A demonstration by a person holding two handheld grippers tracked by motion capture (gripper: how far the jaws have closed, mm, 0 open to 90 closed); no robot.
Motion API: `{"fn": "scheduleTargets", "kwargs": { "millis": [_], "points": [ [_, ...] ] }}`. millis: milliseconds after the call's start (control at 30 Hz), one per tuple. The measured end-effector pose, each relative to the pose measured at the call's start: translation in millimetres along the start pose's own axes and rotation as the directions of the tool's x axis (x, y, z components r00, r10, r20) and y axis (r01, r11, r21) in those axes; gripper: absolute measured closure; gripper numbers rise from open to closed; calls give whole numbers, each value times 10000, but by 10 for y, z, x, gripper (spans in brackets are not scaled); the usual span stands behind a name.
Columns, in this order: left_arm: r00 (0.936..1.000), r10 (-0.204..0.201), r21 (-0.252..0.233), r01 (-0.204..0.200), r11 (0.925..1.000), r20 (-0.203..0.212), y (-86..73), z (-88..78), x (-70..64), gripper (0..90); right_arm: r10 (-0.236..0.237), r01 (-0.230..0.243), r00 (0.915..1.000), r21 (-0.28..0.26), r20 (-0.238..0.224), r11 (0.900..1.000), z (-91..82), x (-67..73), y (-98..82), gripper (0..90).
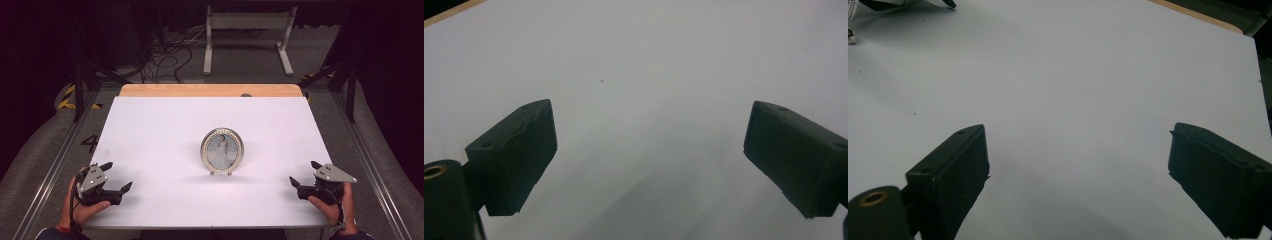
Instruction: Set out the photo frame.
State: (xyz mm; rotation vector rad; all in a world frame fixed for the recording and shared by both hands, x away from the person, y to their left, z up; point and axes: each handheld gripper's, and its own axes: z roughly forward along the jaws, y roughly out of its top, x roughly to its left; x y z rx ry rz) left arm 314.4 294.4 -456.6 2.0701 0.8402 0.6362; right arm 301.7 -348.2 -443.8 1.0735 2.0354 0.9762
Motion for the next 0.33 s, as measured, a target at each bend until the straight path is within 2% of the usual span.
{"fn": "scheduleTargets", "kwargs": {
  "millis": [333],
  "points": [
    [10000,-88,15,88,10000,27,26,40,11,75,92,-93,10000,-95,-20,9999,-5,-16,-9,96]
  ]
}}
